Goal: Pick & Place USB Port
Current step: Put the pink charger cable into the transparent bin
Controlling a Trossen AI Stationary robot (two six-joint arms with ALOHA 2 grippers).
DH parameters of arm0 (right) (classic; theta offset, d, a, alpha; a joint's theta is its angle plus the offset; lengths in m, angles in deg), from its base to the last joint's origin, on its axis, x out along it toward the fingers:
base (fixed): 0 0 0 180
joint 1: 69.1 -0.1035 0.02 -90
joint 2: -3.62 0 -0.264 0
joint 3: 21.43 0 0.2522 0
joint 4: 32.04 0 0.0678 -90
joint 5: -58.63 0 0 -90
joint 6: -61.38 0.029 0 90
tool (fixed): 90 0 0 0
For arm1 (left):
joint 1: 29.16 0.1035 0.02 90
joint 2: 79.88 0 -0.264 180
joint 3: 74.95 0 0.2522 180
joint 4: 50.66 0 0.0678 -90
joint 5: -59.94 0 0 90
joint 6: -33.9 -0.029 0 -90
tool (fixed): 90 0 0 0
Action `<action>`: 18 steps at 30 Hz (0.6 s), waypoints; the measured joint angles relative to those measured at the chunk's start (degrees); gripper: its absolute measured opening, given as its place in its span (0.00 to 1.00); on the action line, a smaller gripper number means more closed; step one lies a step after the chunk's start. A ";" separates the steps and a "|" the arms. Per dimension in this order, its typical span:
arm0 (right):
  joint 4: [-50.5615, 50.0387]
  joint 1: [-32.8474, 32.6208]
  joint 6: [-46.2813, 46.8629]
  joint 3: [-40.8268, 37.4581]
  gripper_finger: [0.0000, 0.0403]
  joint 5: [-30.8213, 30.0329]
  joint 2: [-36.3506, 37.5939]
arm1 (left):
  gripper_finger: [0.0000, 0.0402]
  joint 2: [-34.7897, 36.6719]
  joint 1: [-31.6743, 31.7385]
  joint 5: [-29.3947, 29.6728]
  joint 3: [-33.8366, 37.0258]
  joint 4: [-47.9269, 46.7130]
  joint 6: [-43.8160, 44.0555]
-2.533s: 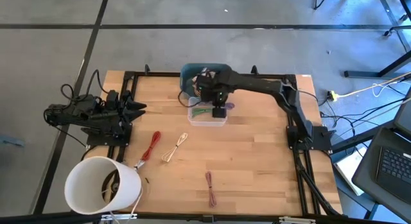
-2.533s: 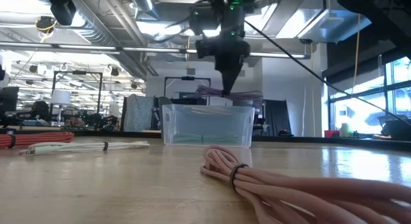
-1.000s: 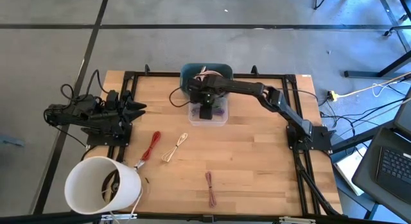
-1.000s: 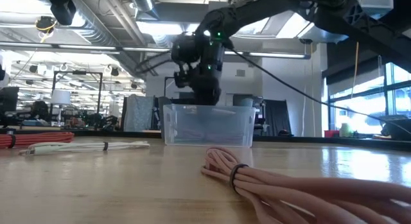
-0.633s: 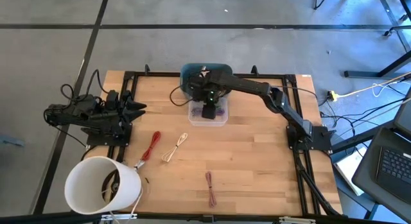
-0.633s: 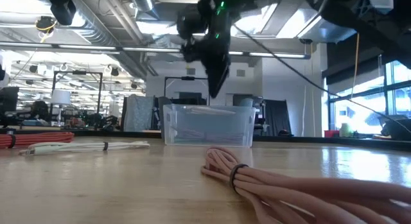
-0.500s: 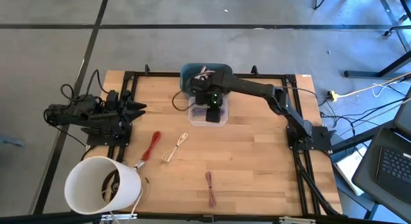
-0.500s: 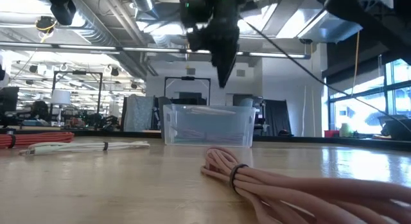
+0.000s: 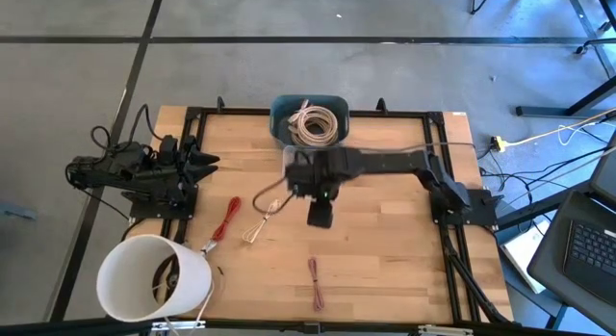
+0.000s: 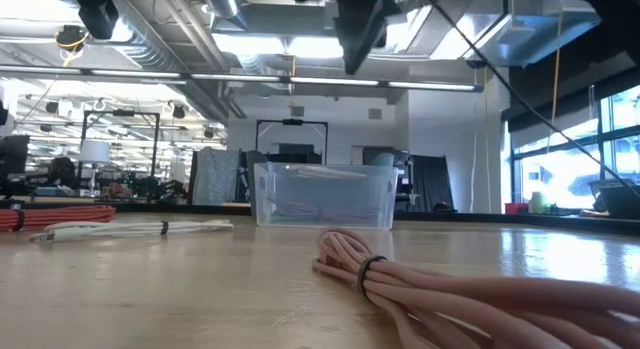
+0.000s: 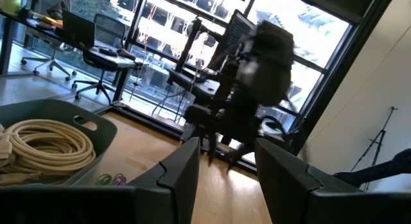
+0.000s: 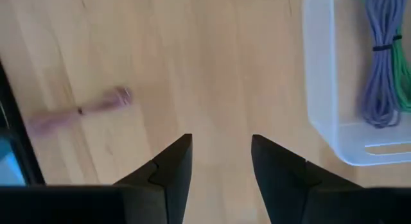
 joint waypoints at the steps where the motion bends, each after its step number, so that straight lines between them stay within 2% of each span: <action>1: 1.03 -1.33 2.51 -0.04 0.40 -1.51 0.00 | 0.36 0.00 0.01 0.00 0.00 0.01 0.00; 5: 8.79 -5.56 13.42 -0.04 0.40 -6.06 -0.44 | 0.36 0.01 0.01 0.00 0.00 0.00 0.00; 11: 18.82 -7.83 34.27 -1.29 0.40 -12.68 -0.52 | 0.36 0.01 0.01 0.00 0.00 0.00 0.00; 18: 20.25 -13.71 54.31 -8.01 0.40 -11.76 -0.61 | 0.36 -0.01 0.00 0.00 0.00 0.00 0.02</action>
